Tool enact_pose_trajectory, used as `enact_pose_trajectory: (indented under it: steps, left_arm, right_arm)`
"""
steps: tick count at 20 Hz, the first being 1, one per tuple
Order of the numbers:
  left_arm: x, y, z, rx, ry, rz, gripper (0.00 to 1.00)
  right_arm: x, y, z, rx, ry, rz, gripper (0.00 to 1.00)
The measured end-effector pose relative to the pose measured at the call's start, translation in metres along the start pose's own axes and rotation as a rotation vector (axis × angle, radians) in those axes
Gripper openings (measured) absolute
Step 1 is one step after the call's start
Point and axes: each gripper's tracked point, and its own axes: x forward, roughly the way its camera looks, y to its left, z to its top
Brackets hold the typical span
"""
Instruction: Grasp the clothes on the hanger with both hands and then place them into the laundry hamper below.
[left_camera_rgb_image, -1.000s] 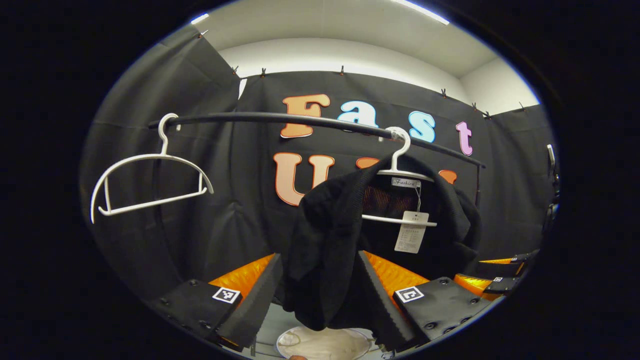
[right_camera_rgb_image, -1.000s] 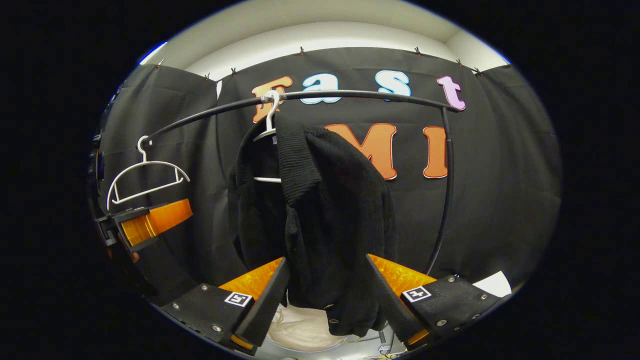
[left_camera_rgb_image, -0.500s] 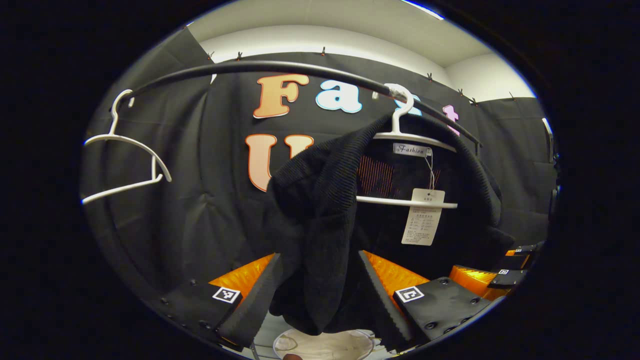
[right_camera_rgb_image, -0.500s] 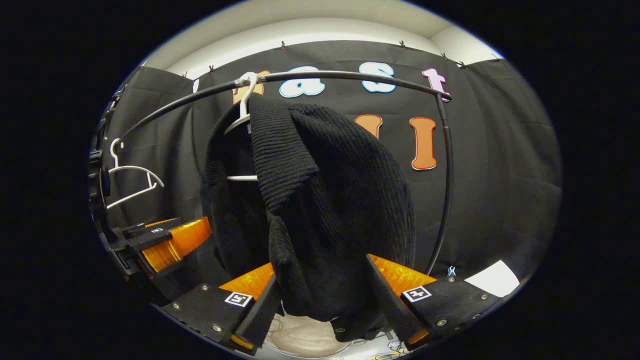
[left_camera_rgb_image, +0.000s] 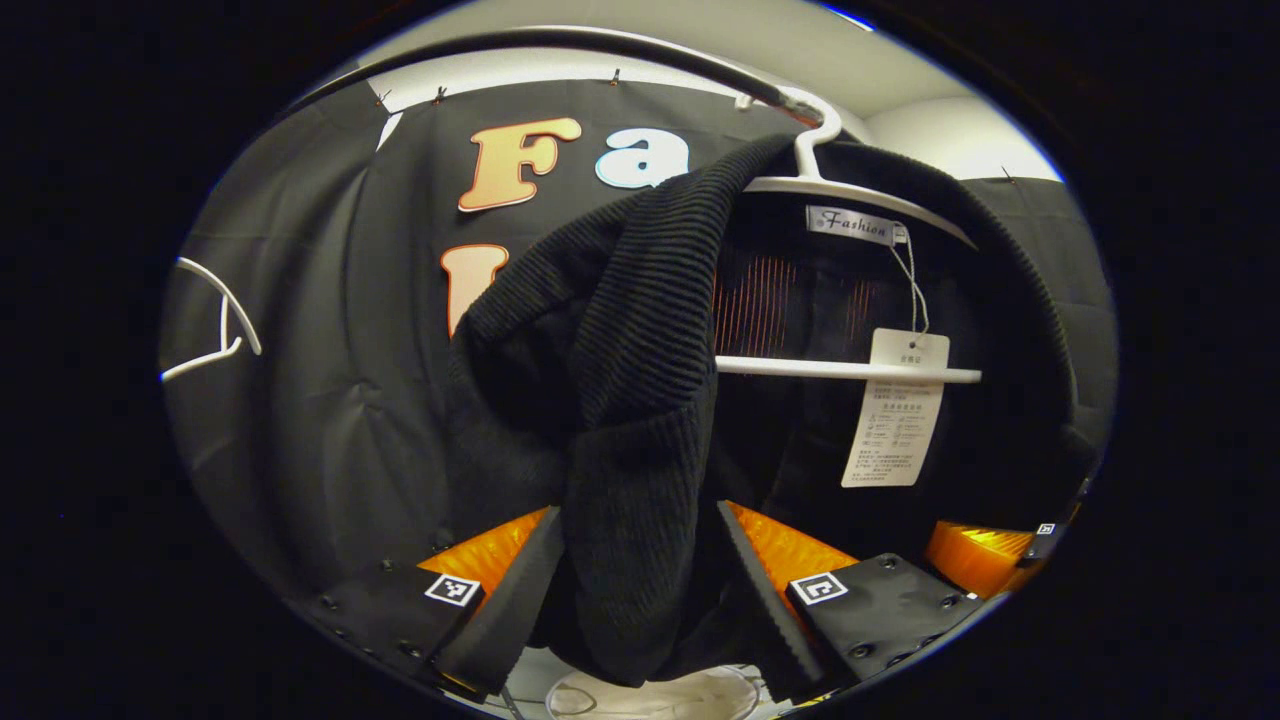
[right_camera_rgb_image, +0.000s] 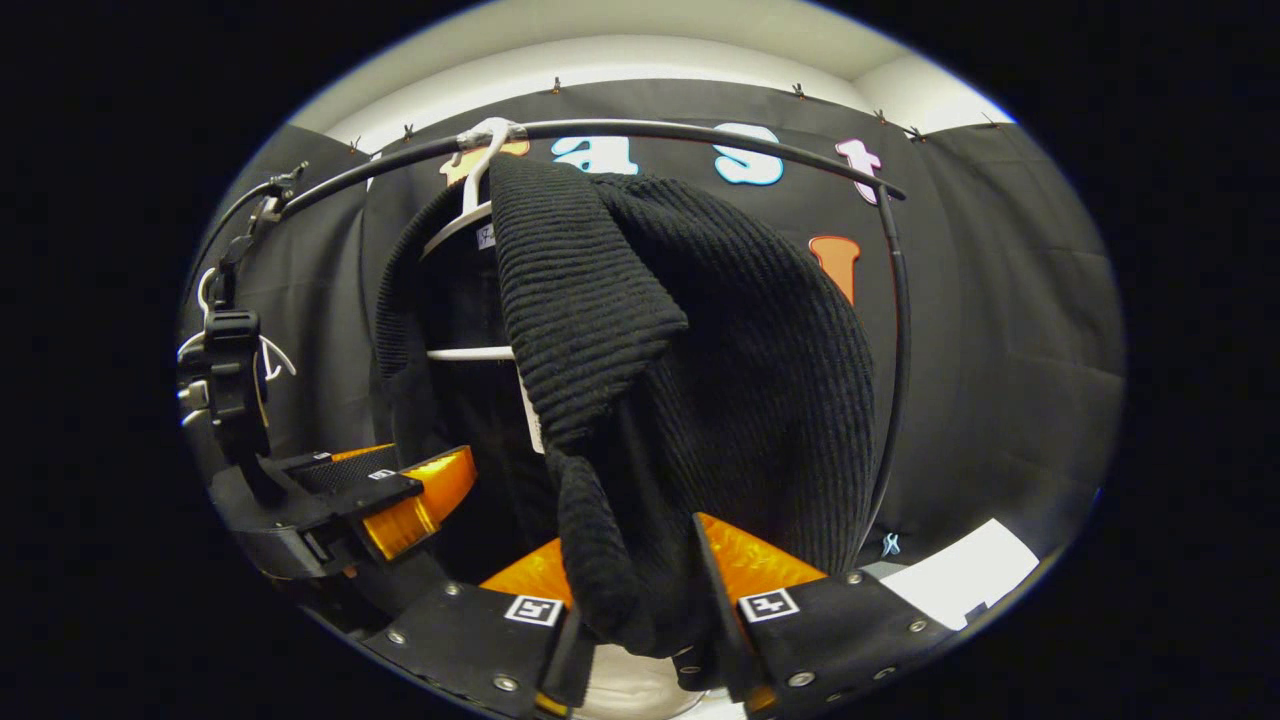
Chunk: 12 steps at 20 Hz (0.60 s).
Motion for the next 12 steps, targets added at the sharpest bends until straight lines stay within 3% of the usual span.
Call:
enact_pose_trajectory:
  steps: [2,6,8,11,12]
  left_arm:
    - [0.005,0.005,0.006,-0.008,-0.015,-0.006,0.96]
    - [0.012,0.009,0.013,-0.021,-0.033,-0.023,0.58]
    - [0.011,0.012,0.013,-0.020,-0.032,-0.028,0.60]
    - [0.010,0.008,0.014,-0.003,-0.031,-0.059,0.34]
    - [0.009,0.007,0.013,0.010,-0.022,-0.069,0.34]
  right_arm:
    - [0.000,-0.002,0.002,0.003,-0.004,-0.011,0.43]
    - [0.000,-0.005,0.006,0.035,-0.008,-0.033,0.23]
    - [-0.001,-0.004,0.008,0.045,-0.009,-0.035,0.21]
    - [-0.004,-0.005,0.007,0.045,-0.006,-0.047,0.15]
    - [-0.006,-0.005,0.007,0.048,-0.006,-0.049,0.14]
